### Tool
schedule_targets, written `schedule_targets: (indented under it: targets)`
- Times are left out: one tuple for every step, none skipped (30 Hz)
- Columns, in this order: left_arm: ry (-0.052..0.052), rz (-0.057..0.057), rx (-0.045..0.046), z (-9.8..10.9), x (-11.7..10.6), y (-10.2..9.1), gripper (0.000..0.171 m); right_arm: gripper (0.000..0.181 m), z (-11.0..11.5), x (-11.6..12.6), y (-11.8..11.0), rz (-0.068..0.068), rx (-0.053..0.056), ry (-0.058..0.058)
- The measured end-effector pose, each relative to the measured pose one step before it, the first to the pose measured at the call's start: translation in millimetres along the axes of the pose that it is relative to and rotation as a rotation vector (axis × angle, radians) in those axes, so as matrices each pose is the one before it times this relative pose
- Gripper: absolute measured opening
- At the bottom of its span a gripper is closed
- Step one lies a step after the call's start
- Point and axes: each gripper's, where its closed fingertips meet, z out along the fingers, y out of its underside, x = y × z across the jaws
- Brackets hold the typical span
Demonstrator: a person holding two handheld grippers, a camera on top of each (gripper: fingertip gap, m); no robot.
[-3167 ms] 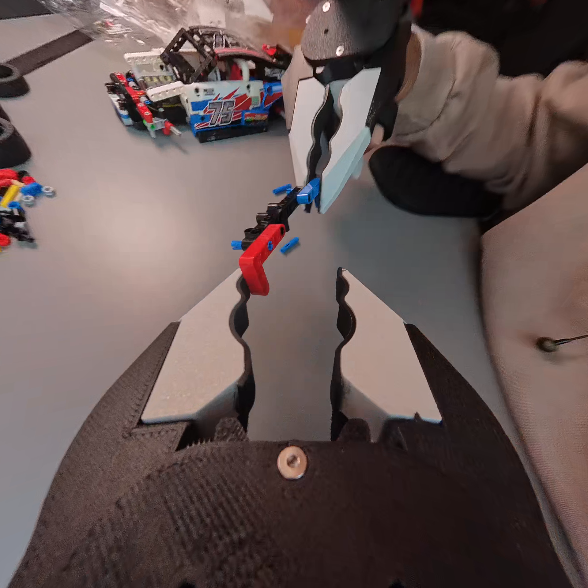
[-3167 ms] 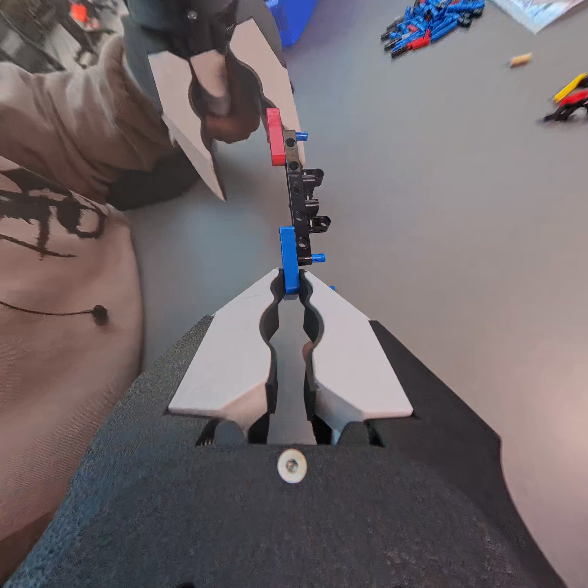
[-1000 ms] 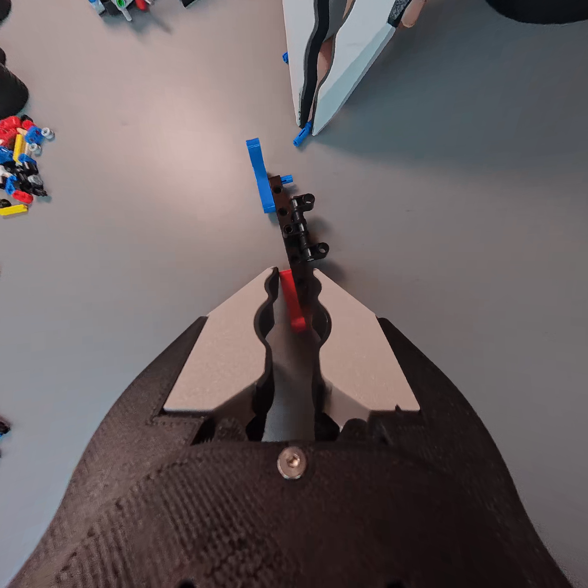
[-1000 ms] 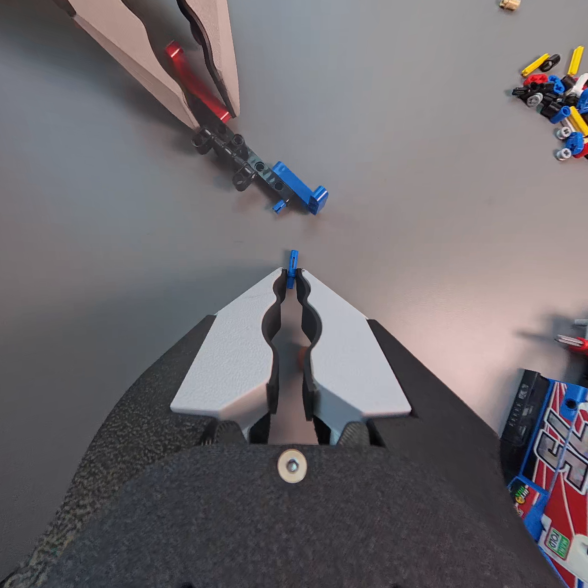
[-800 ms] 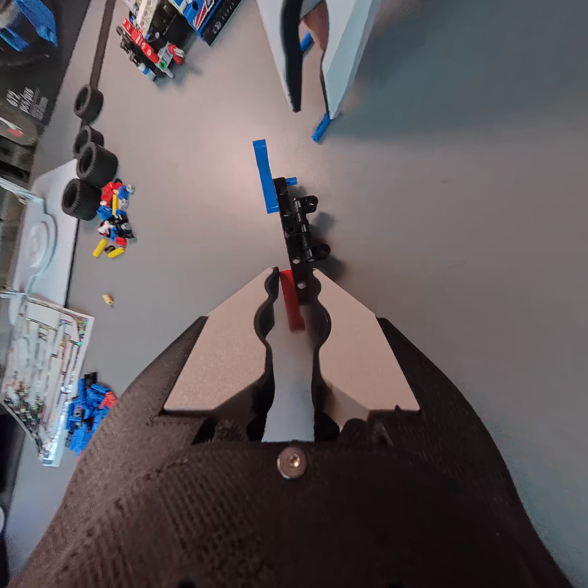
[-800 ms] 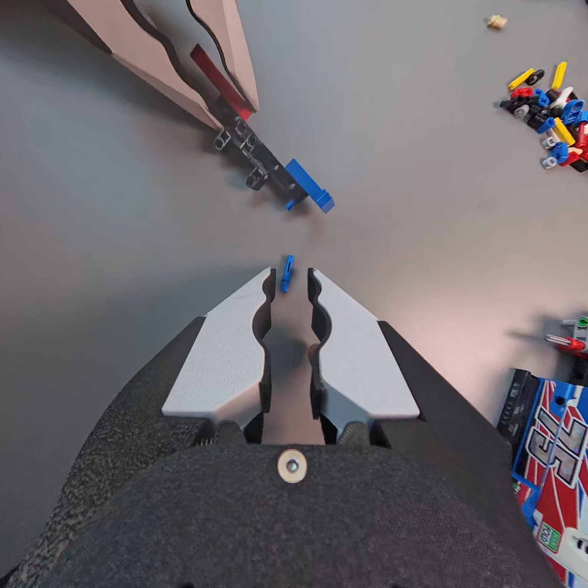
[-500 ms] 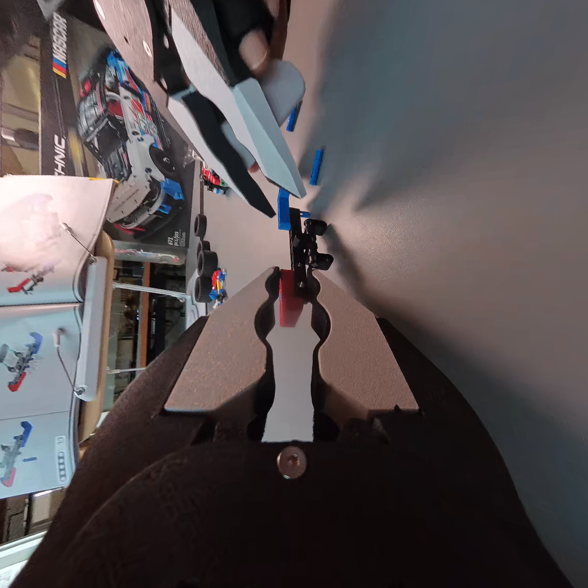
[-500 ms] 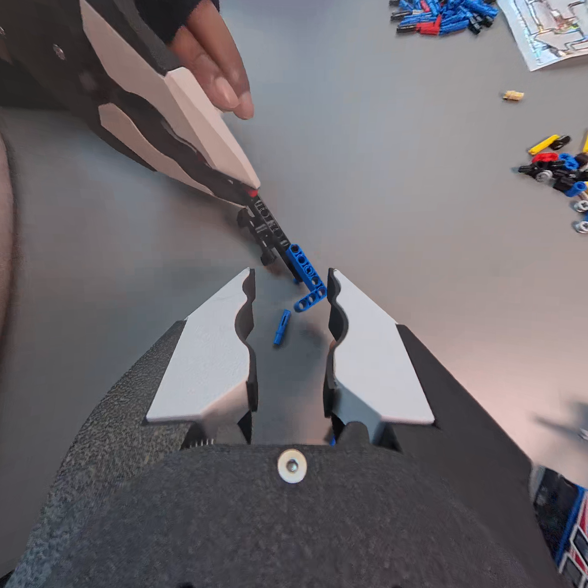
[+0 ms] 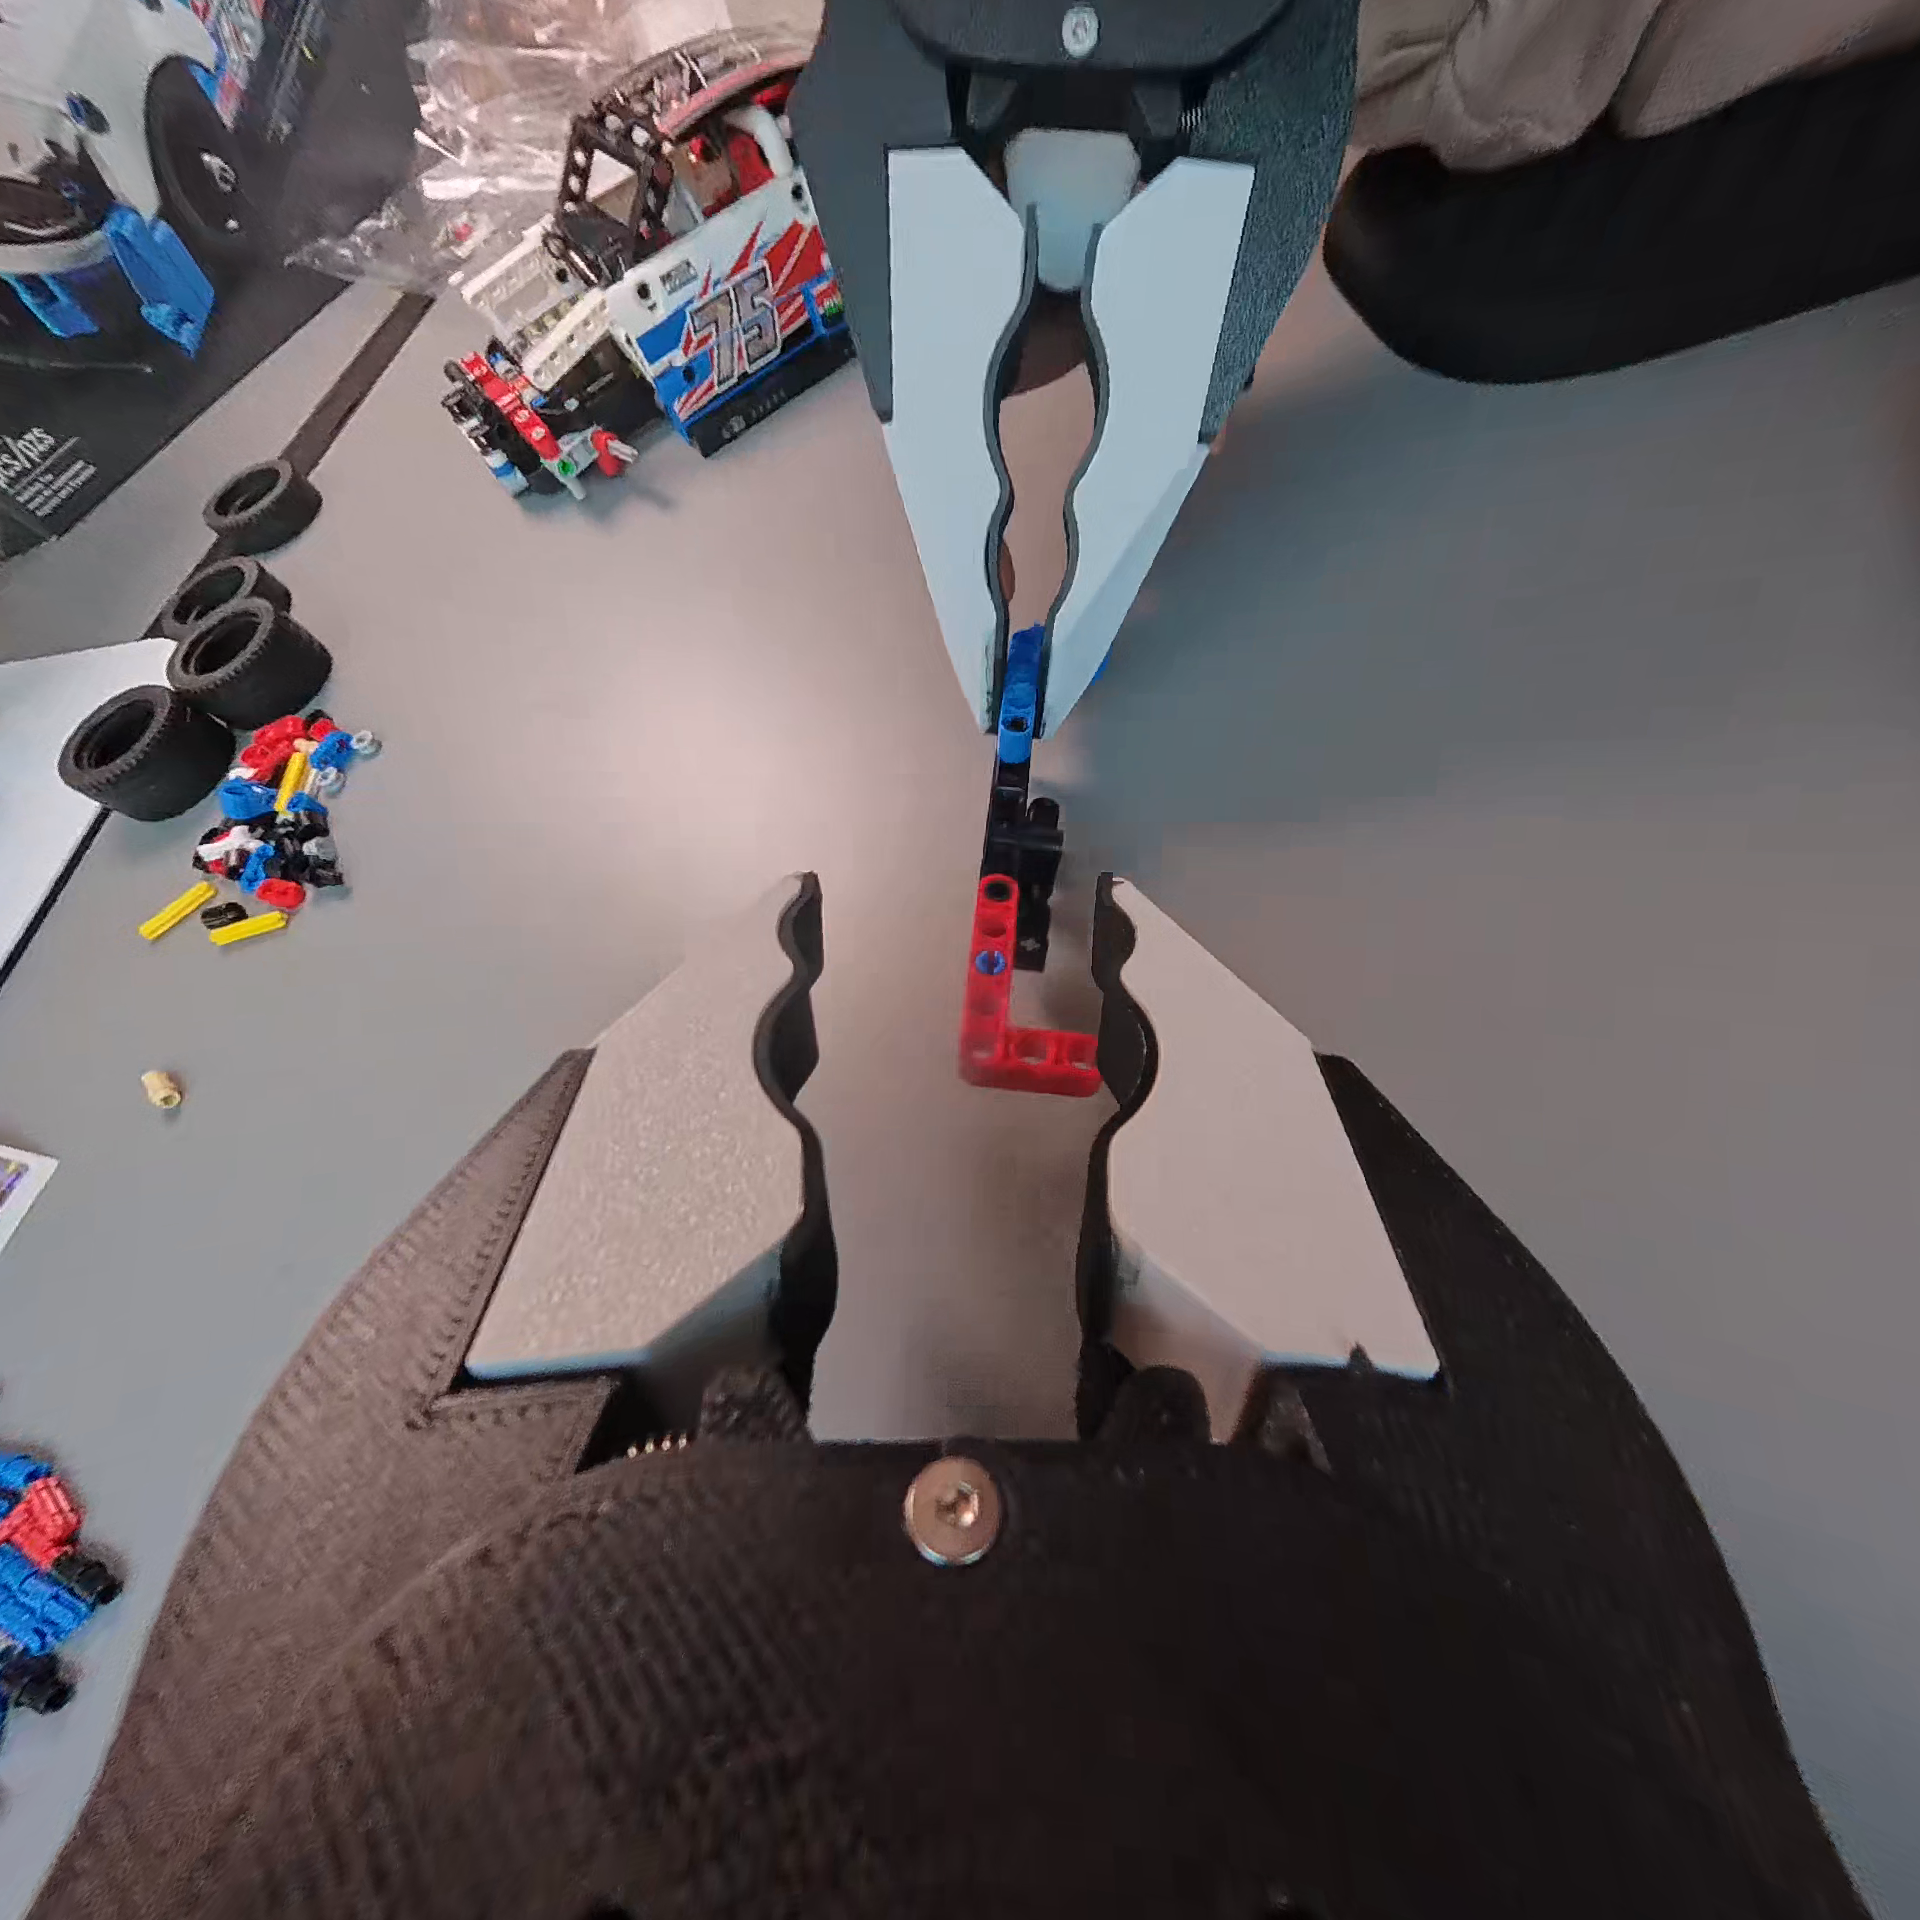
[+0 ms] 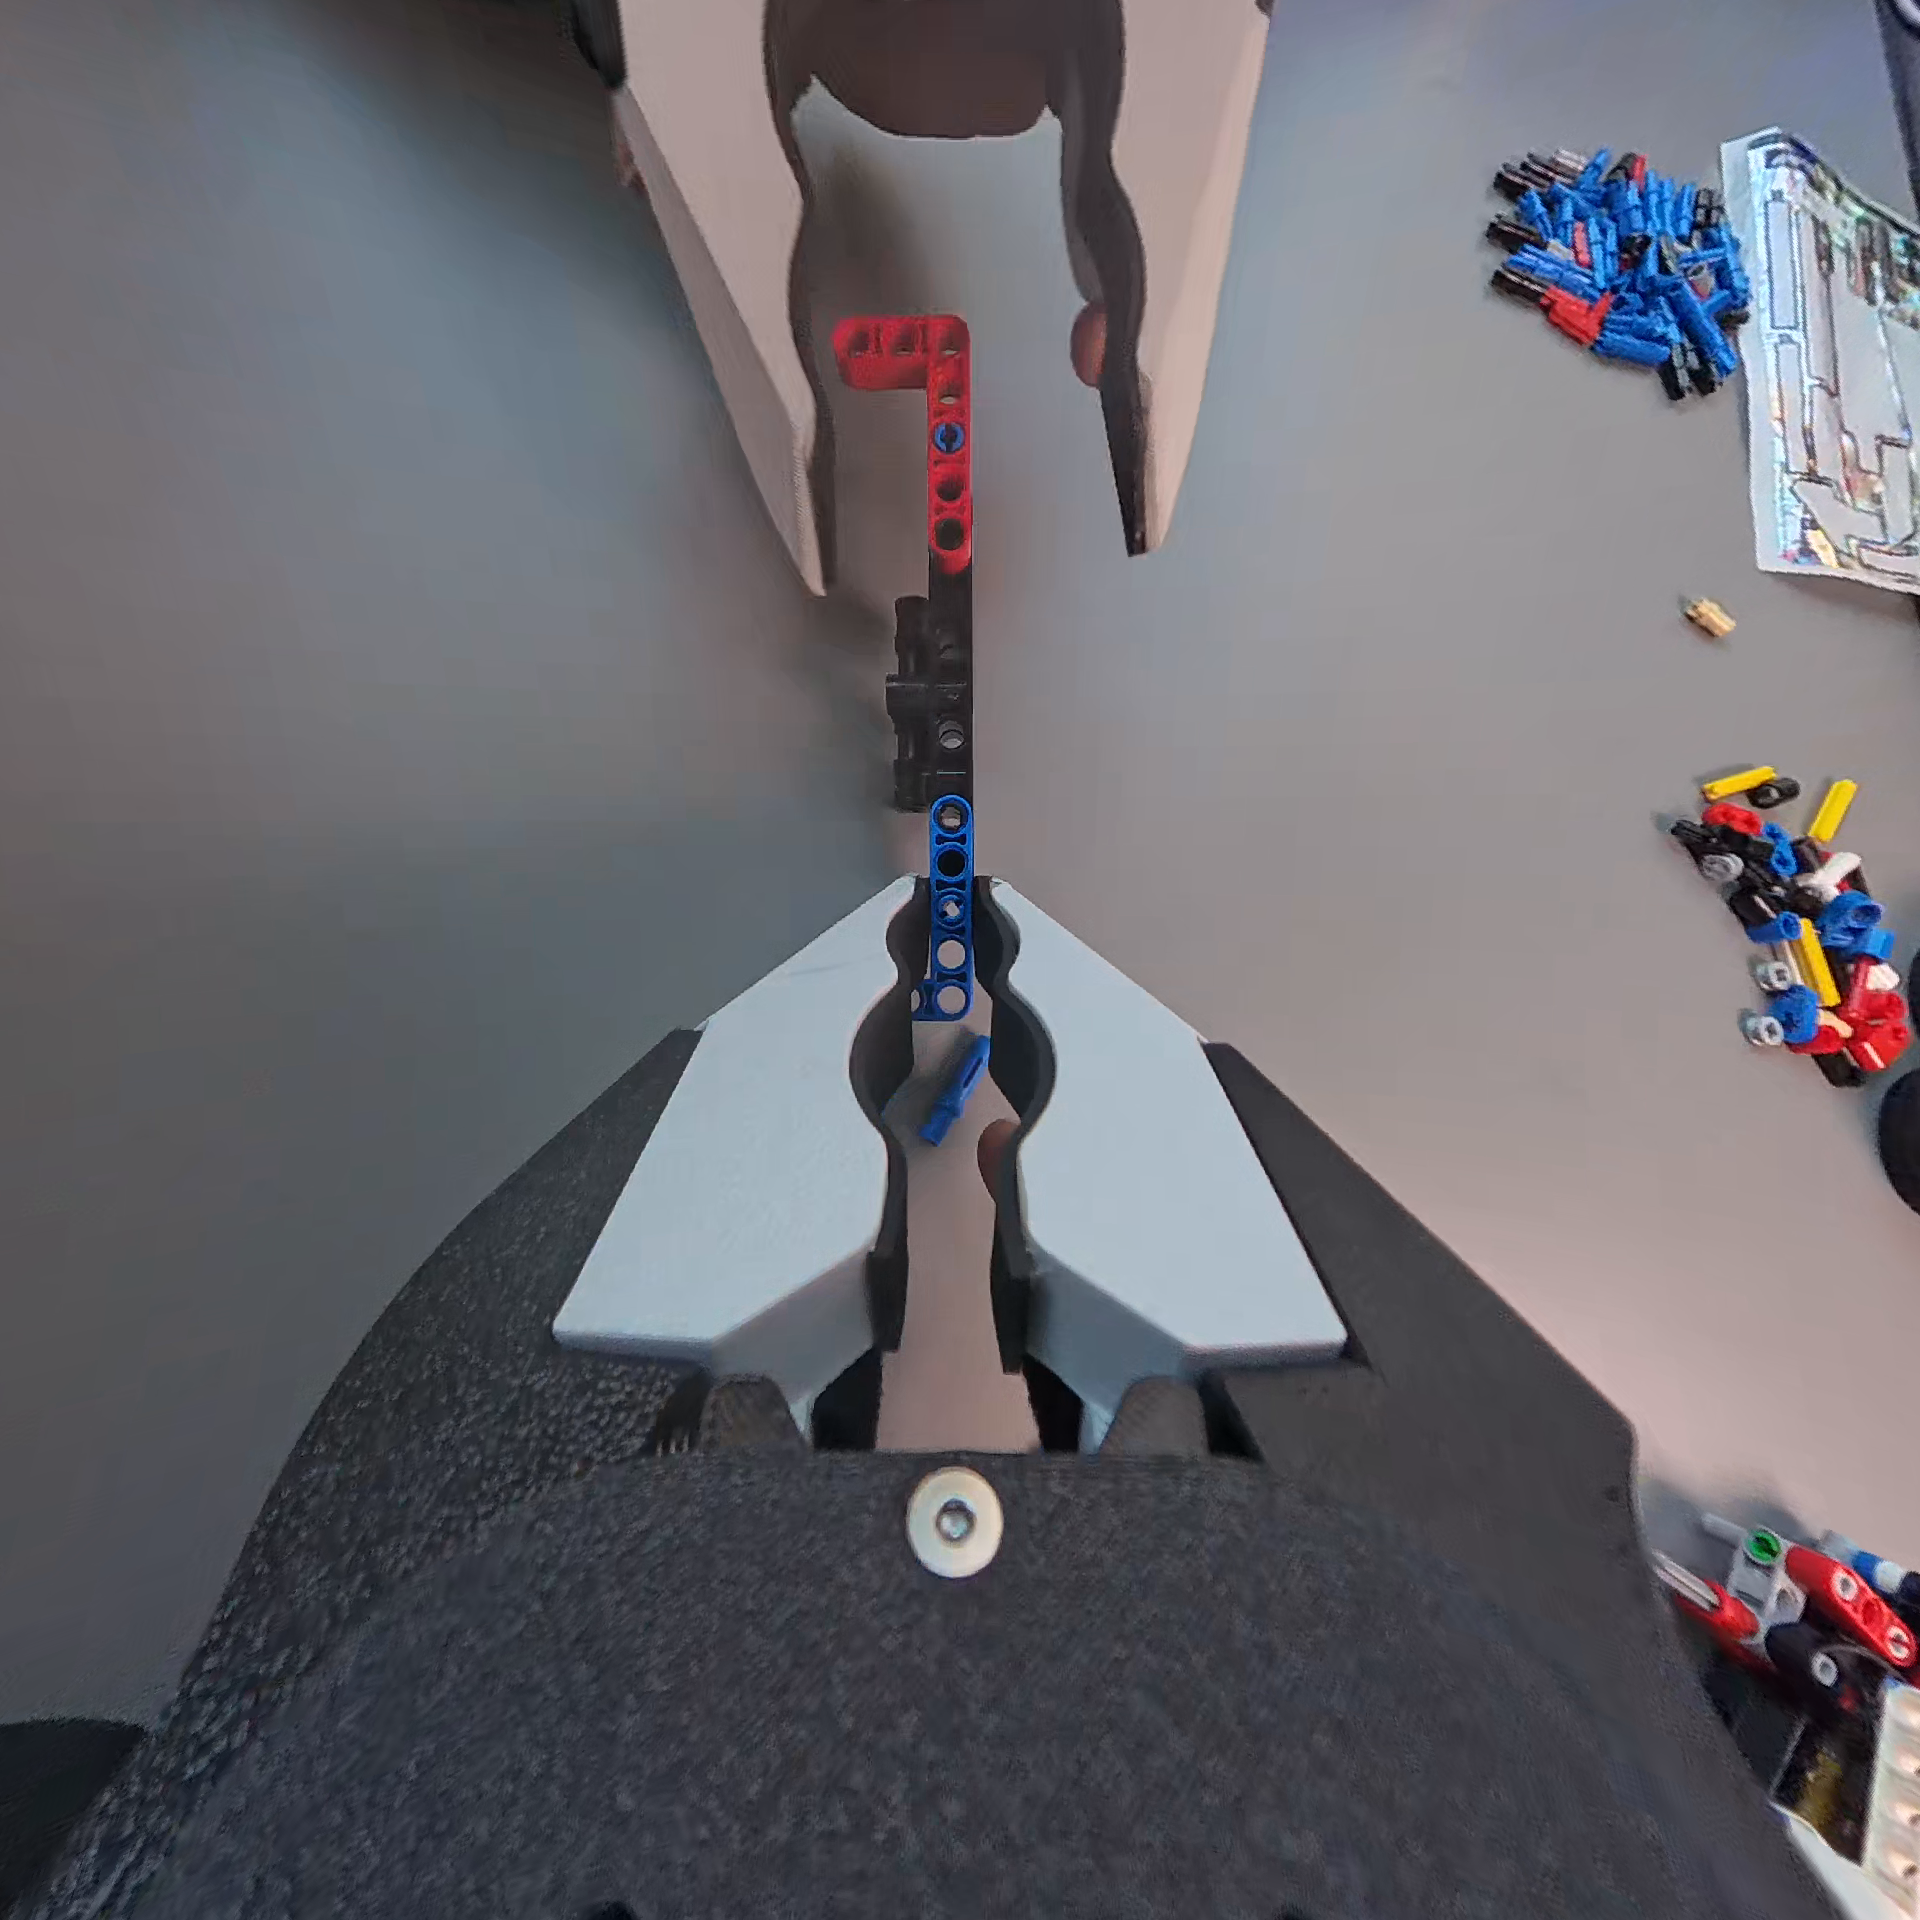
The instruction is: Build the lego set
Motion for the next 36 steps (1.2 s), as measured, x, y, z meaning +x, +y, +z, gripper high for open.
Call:
schedule_targets:
  targets:
    - [0.0266, 0.0016, -0.02088, 1.4, 4.98, 3.89, 0.05, 0.005, -0.2, -4.02, -1.24, -0.0033, -0.0014, -0.0208]
    - [0.045, -0.0041, -0.01292, 1.51, 8.21, 2.4, 0.043, 0.005, -0.28, -4.07, -1.43, 0.0037, 0.0006, -0.0245]
    - [0.0308, -0.0004, -0.00846, 1.73, 6.4, 1.33, 0.036, 0.005, 0.04, -2.78, -0.89, 0.0043, -0.002, -0.0168]
    - [0.0049, 0.0088, -0.00784, 1.64, 2.74, 0.53, 0.026, 0.005, 0.36, -2.33, -0.71, 0.0027, -0.0016, -0.0129]
    - [-0.0007, 0.0145, -0.00782, 1.22, 1.73, 0.12, 0.014, 0.005, 0.38, -2.42, -0.95, 0.0031, -0.0003, -0.0135]
    - [-0.0053, 0.0057, -0.00528, 0.86, 0.41, -0.24, 0.014, 0.005, 0.26, -0.75, -0.9, 0.0039, -0.0001, -0.0032]
    - [-0.0042, -0.0073, -0.00511, 0.62, -0.53, -0.01, 0.014, 0.005, -0.41, 0.34, 0.49, 0.0034, -0.0046, 0.0024]
    - [-0.0029, -0.0115, -0.00761, 0.5, -0.78, 0.71, 0.014, 0.006, -1.94, 1.12, 0.06, 0.0115, 0.0018, 0.0049]
    - [0.0009, -0.0073, -0.00643, 0.23, -0.05, 0.93, 0.013, 0.009, -3.82, 1.15, 0.74, 0.0218, 0.0015, 0.0015]
    - [-0.0048, -0.0067, 0.00085, 0.06, -0.32, -0.48, 0.013, 0.017, -5.8, 1.8, 2.58, 0.0335, -0.0067, 0.002]
    - [-0.0024, -0.0135, 0.00809, 0.24, 0.48, -2.64, 0.013, 0.025, -6.81, 1.92, 0.98, 0.0479, 0.0091, 0.0013]
    - [0.0045, -0.0122, 0.00438, 0.48, 1.89, -2.95, 0.013, 0.027, -7.11, 0.51, -0.01, 0.0495, 0.0179, -0.0042]
    - [-0.0002, -0.0052, 0.00346, 0.78, 1.62, -2.59, 0.014, 0.028, -5.67, 0.23, 2.23, 0.0377, 0.0067, 0.0028]
    - [-0.0093, 0.0003, -0.00722, 1.42, 0.44, -0.67, 0.014, 0.028, -3.4, 1.24, 5.66, 0.0194, -0.0134, 0.0189]
    - [-0.0168, 0.0083, -0.02361, 1.63, -0.92, 2.74, 0.007, 0.028, -1.38, 1.19, 7.92, 0.0031, -0.0281, 0.0233]
    - [-0.0122, 0.0087, -0.0044, 1.26, -0.28, 0.89, 0.006, 0.028, -0.48, 0.85, 5.26, 0.0005, -0.0113, 0.0214]
    - [0.0006, -0.0046, -0.00415, 0.8, 0.67, 1.09, 0.006, 0.024, -1.89, 0.43, -2.73, 0.0224, 0.0409, 0.0093]
    - [0.0011, -0.0117, 0.00036, 0.37, -0.08, 0.43, 0.006, 0.023, -1.58, -0.22, -1.26, 0.0336, 0.0287, -0.004]
    - [0.0045, -0.0125, 0.00678, 0.04, 0.15, -0.6, 0.006, 0.023, -0.55, 0.17, 1.46, 0.0223, 0.0089, -0.003]
    - [0.0061, -0.0107, 0.00404, -0.1, 0.17, -0.52, 0.006, 0.024, 0.4, 0.47, 2.2, 0.0041, 0.0007, 0.0022]
    - [0.0028, -0.0044, -0.00308, 0.02, -0.25, 0.55, 0.006, 0.024, 0.38, -1.68, -0.13, 0.0021, 0.0101, -0.0076]
    - [-0.0049, -0.0011, -0.00542, -0.19, -1.27, 1.35, 0.006, 0.025, 0.1, -2.87, -1.0, 0.0048, 0.01, -0.0166]
    - [-0.0013, 0.0013, -0.00247, -0.72, -0.72, 0.83, 0.006, 0.027, -0.5, -2.1, -1.99, 0.0053, 0.0138, -0.0142]
    - [0.0046, 0.0028, -0.00522, -1.31, -0.15, 1.04, 0.006, 0.028, -2.08, -1.11, -2.92, 0.0064, 0.0206, -0.0124]
    - [0.0077, 0.0025, -0.00614, -1.98, -0.22, 1.22, 0.006, 0.028, -4.31, 1.4, -3.62, 0.0133, 0.0274, -0.0027]
    - [0.0155, 0.0009, -0.00704, -2.56, 0.56, 1.69, 0.006, 0.027, -5.83, 4.52, -3.3, 0.0215, 0.0266, 0.0116]
    - [0.0189, -0.0047, -0.01424, -3.05, 0.41, 2.95, 0.006, 0.024, -5.72, 6.33, -0.36, 0.0202, 0.0081, 0.0238]
    - [0.0204, -0.0112, -0.01168, -3.29, 0.36, 3.15, 0.006, 0.023, -3.93, 6.56, 4.41, 0.005, -0.0229, 0.0321]
    - [0.0142, -0.0152, -0.00306, -3.12, -0.46, 2.19, 0.007, 0.022, -0.91, 5.87, 8.21, -0.0121, -0.0473, 0.039]
    - [0.0104, -0.0173, 0.00545, -2.47, -0.75, 0.74, 0.006, 0.021, 2.64, 4.08, 9.3, -0.0203, -0.0573, 0.0375]
    - [0.0162, -0.0182, 0.00694, -1.52, 0.64, 0.05, 0.007, 0.019, 5.9, 0.51, 6.53, -0.018, -0.0458, 0.0225]
    - [0.0177, -0.0142, 0.0046, -0.3, 1.71, -0.26, 0.007, 0.018, 7.2, -2.41, 1.91, -0.0105, -0.0243, 0.0073]
    - [0.0093, -0.0055, 0.00122, 0.67, 1.44, -0.14, 0.008, 0.017, 6.7, -2.48, -0.33, -0.007, -0.0169, 0.0048]
    - [0.0011, 0.0037, -0.00253, 1.14, 1.03, 0.19, 0.008, 0.016, 5.65, -1.04, 0.37, -0.0111, -0.026, 0.011]
    - [0.0006, 0.0079, -0.00447, 1.33, 1.24, 0.45, 0.008, 0.015, 4.48, 0.57, 0.61, -0.0151, -0.0282, 0.0174]
    - [-0.0001, 0.0064, -0.00016, 1.18, 1.01, -0.18, 0.008, 0.013, 3.98, -0.97, 0.02, -0.0113, -0.0195, 0.0034]
